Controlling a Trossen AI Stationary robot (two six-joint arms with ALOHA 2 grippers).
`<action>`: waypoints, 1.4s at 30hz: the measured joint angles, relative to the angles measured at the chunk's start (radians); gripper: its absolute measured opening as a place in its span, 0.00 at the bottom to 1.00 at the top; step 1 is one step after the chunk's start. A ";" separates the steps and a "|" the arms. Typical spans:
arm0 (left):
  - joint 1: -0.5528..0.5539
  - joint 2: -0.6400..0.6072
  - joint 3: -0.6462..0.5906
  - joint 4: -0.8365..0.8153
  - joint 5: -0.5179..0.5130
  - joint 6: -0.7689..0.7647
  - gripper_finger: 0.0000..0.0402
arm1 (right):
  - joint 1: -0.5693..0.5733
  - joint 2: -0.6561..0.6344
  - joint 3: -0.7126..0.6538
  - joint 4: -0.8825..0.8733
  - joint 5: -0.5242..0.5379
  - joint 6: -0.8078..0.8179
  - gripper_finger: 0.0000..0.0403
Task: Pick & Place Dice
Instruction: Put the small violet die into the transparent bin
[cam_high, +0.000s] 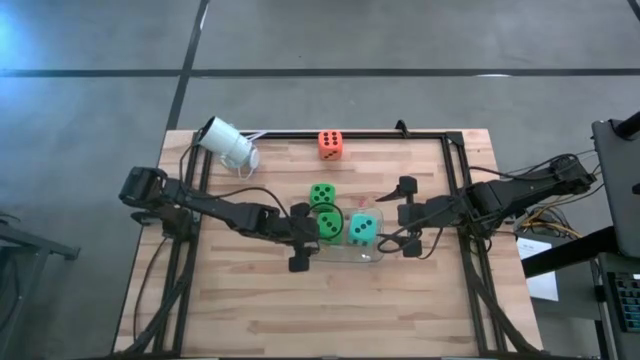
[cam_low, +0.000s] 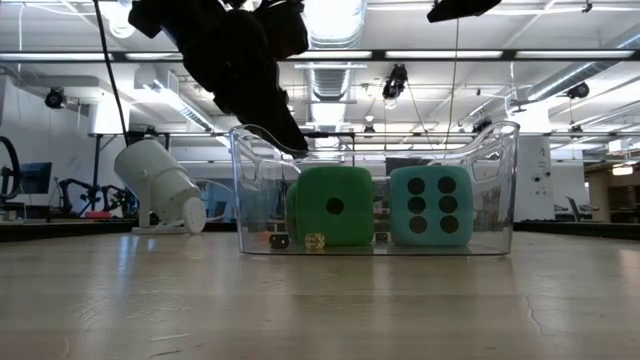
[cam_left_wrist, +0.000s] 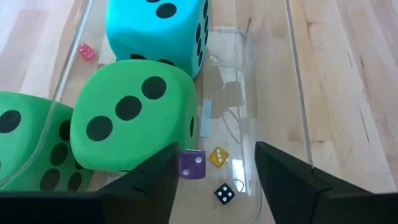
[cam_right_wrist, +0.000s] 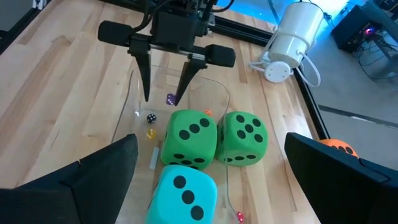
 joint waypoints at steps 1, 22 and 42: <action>0.000 0.000 0.000 0.000 0.000 0.000 0.54 | 0.000 0.000 0.000 0.000 0.000 0.000 0.99; -0.001 0.000 0.000 -0.009 0.015 0.205 0.39 | 0.000 0.000 0.000 -0.001 0.000 0.008 0.99; -0.001 0.000 0.000 -0.004 0.018 0.111 0.29 | 0.000 0.000 0.000 -0.001 0.000 0.008 0.99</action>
